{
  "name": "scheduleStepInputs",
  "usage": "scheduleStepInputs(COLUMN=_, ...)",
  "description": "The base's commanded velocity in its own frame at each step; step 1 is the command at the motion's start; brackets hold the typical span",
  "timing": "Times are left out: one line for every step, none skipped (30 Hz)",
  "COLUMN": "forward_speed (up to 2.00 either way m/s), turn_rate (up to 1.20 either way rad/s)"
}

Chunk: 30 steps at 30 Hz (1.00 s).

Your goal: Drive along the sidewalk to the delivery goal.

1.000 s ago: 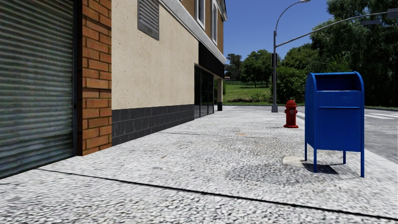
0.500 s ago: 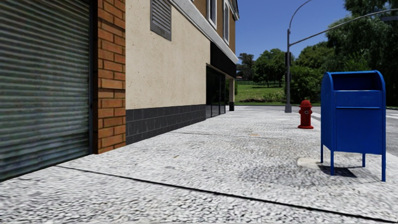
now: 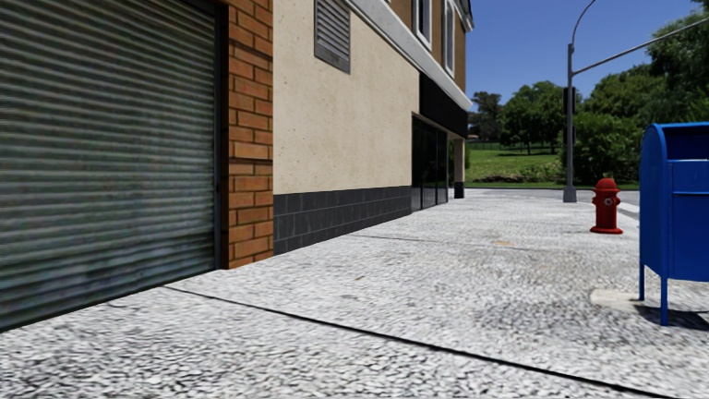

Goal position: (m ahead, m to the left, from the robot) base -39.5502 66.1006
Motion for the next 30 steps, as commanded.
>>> scheduleStepInputs(forward_speed=0.0, turn_rate=0.43)
scheduleStepInputs(forward_speed=0.0, turn_rate=0.43)
scheduleStepInputs(forward_speed=0.0, turn_rate=0.43)
scheduleStepInputs(forward_speed=0.0, turn_rate=0.43)
scheduleStepInputs(forward_speed=0.0, turn_rate=0.43)
scheduleStepInputs(forward_speed=0.0, turn_rate=0.43)
scheduleStepInputs(forward_speed=0.0, turn_rate=0.43)
scheduleStepInputs(forward_speed=0.0, turn_rate=0.43)
scheduleStepInputs(forward_speed=0.0, turn_rate=0.43)
scheduleStepInputs(forward_speed=0.0, turn_rate=0.43)
scheduleStepInputs(forward_speed=0.0, turn_rate=0.43)
scheduleStepInputs(forward_speed=0.0, turn_rate=0.43)
scheduleStepInputs(forward_speed=0.0, turn_rate=0.43)
scheduleStepInputs(forward_speed=0.0, turn_rate=0.43)
scheduleStepInputs(forward_speed=0.0, turn_rate=0.43)
scheduleStepInputs(forward_speed=0.0, turn_rate=0.43)
scheduleStepInputs(forward_speed=0.0, turn_rate=0.43)
scheduleStepInputs(forward_speed=0.0, turn_rate=0.43)
scheduleStepInputs(forward_speed=0.0, turn_rate=0.43)
scheduleStepInputs(forward_speed=0.0, turn_rate=0.43)
scheduleStepInputs(forward_speed=0.0, turn_rate=0.47)
scheduleStepInputs(forward_speed=0.0, turn_rate=0.47)
scheduleStepInputs(forward_speed=0.0, turn_rate=0.55)
scheduleStepInputs(forward_speed=0.0, turn_rate=0.63)
scheduleStepInputs(forward_speed=0.0, turn_rate=0.65)
scheduleStepInputs(forward_speed=0.0, turn_rate=0.65)
scheduleStepInputs(forward_speed=0.0, turn_rate=0.66)
scheduleStepInputs(forward_speed=0.0, turn_rate=0.66)
scheduleStepInputs(forward_speed=0.0, turn_rate=0.66)
scheduleStepInputs(forward_speed=0.0, turn_rate=0.66)
